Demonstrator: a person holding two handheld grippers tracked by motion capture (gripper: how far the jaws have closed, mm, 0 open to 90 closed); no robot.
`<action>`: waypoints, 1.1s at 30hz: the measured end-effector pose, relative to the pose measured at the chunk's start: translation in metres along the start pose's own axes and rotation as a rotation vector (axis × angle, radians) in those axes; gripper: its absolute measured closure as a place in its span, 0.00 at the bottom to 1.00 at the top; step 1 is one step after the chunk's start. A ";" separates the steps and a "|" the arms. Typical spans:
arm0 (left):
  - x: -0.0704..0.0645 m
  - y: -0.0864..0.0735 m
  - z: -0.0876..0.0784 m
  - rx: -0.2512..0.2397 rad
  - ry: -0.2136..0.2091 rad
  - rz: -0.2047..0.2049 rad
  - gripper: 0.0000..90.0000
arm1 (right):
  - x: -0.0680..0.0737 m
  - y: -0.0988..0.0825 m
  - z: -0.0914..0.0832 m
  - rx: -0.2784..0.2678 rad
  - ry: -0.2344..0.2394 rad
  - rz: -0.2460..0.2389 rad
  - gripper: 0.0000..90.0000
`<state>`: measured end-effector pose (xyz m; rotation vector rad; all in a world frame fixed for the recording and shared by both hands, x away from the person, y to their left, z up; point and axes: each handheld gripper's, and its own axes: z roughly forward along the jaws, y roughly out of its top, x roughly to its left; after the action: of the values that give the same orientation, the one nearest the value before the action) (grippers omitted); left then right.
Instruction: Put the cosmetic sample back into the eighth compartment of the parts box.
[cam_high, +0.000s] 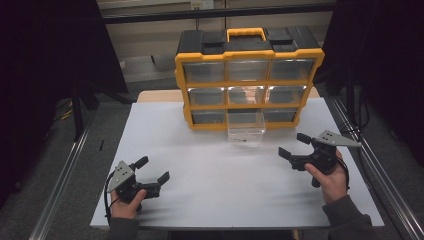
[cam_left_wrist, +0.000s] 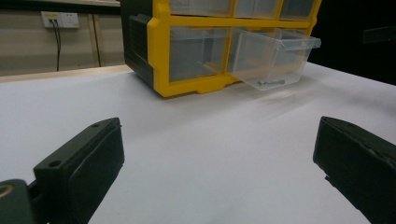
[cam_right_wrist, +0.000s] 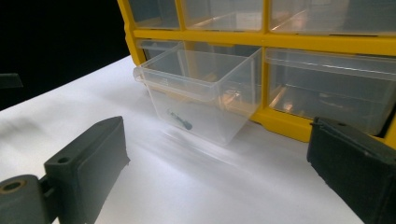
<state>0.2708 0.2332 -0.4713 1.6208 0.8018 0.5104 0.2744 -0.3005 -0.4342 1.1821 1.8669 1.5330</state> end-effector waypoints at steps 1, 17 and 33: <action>0.000 0.000 0.000 0.000 0.000 0.001 0.02 | 0.000 -0.001 -0.002 -0.003 -0.002 0.004 0.05; 0.001 0.000 -0.001 0.005 0.007 0.005 0.02 | -0.009 -0.024 -0.028 -0.013 -0.041 -0.001 0.04; 0.002 0.000 -0.002 0.011 0.007 0.020 0.02 | -0.018 -0.051 -0.048 0.007 -0.087 0.023 0.04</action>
<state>0.2713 0.2360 -0.4709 1.6395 0.7954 0.5266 0.2299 -0.3434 -0.4724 1.2569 1.8093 1.4643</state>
